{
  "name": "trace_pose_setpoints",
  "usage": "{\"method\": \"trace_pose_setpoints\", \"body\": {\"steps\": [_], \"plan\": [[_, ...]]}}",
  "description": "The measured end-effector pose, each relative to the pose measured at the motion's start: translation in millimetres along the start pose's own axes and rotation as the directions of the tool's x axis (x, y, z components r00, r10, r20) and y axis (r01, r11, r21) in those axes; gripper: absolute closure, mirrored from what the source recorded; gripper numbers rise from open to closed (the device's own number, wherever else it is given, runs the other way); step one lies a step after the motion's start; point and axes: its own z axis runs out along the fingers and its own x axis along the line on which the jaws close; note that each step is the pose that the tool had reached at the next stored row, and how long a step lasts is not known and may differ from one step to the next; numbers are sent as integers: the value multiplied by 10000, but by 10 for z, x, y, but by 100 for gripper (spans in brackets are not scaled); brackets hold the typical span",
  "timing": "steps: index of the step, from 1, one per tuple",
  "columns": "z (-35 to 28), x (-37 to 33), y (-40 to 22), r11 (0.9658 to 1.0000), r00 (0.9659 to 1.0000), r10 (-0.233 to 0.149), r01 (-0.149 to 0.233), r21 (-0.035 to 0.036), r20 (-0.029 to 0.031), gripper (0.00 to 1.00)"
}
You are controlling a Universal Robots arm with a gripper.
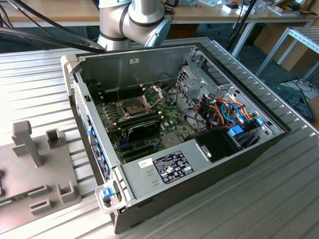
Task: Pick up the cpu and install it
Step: 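Pick up the cpu and move it towards the insertion slot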
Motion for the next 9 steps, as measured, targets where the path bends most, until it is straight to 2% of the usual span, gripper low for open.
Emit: {"method": "trace_pose_setpoints", "body": {"steps": [9], "plan": [[20, 0, -1, 10000, 10000, 0, 0, -1, 1, 52]]}}
